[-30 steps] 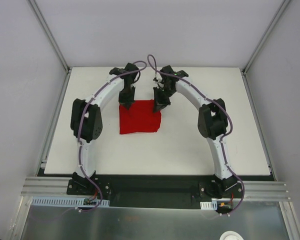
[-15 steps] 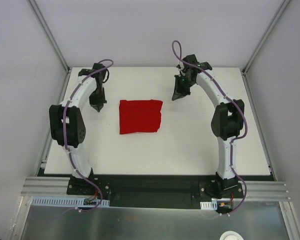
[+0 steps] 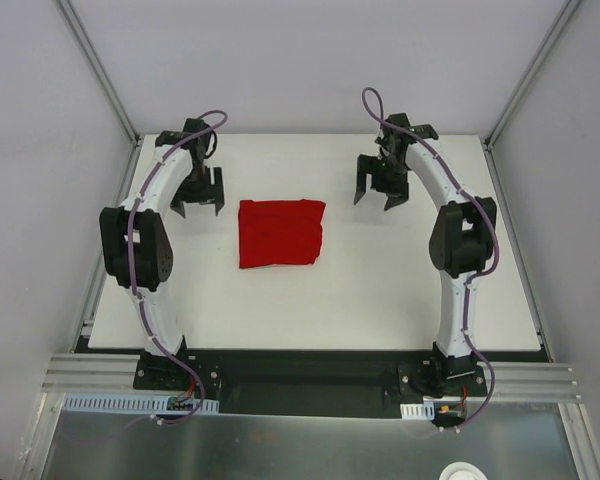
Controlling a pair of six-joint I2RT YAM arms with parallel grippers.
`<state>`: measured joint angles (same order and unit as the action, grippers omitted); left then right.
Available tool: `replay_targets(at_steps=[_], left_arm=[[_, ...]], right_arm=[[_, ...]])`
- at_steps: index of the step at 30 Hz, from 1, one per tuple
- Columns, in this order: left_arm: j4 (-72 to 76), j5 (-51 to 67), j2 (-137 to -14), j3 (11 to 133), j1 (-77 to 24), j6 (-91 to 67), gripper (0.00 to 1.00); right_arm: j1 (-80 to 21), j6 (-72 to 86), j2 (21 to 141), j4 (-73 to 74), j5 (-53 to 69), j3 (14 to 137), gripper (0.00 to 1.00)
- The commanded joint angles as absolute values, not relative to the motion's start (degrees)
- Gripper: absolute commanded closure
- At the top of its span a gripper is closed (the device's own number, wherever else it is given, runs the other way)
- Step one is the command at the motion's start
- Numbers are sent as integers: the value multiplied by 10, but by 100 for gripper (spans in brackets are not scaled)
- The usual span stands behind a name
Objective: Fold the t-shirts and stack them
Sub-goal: Smooth out wrinkles on the folded tshirt
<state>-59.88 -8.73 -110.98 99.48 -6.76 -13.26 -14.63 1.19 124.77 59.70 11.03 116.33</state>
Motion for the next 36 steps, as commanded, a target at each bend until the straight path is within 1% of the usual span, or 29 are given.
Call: replay_targets(at_steps=[1,3,4,5,6,7,8,12,13,14,15,18,22,26,32,36], left_arm=[[-614,-69,-1063,1044,-71,-126,1],[-599,-68,-1040,1049,-71,-127,1],[-591,-65,-1028,1048,-71,-129,1],[-584,-66,-1007,1049,-71,-133,1],[-575,-62,-1000,1049,-71,-135,1],[-569,-60,-991,1047,-71,-141,1],[-564,-55,-976,1045,-71,-143,1],[-548,-44,-943,1037,-72,-149,1],[-543,-37,-937,1030,-74,-144,1],[-541,-34,-925,1025,-75,-148,1],[-532,-29,-913,1015,-79,-148,1],[-479,-19,-861,956,-93,-133,1],[-447,18,-824,918,-98,-126,1],[-443,39,-809,935,-104,-119,1],[-442,18,-792,944,-108,-116,1],[-443,26,-781,939,-109,-119,1]], right_arm=[[-144,4,1205,647,73,1223,0],[-144,-19,1169,631,41,1223,0],[-144,-23,1147,610,33,1183,0],[-144,-25,1099,586,22,1160,0],[-144,-27,1073,536,4,1136,0],[-143,-29,1050,515,4,1089,0],[-144,-30,1015,501,-13,1077,0],[-146,-30,966,463,-19,1030,0],[-147,-26,956,456,-18,1021,0],[-152,-28,928,443,-18,982,0],[-157,-31,911,406,-25,961,0],[-172,-32,846,350,-44,891,0],[-178,-27,843,376,-47,919,0],[-186,-35,845,397,-31,964,0],[-198,-52,848,431,-50,1013,0],[-200,-49,841,456,-64,1016,0]])
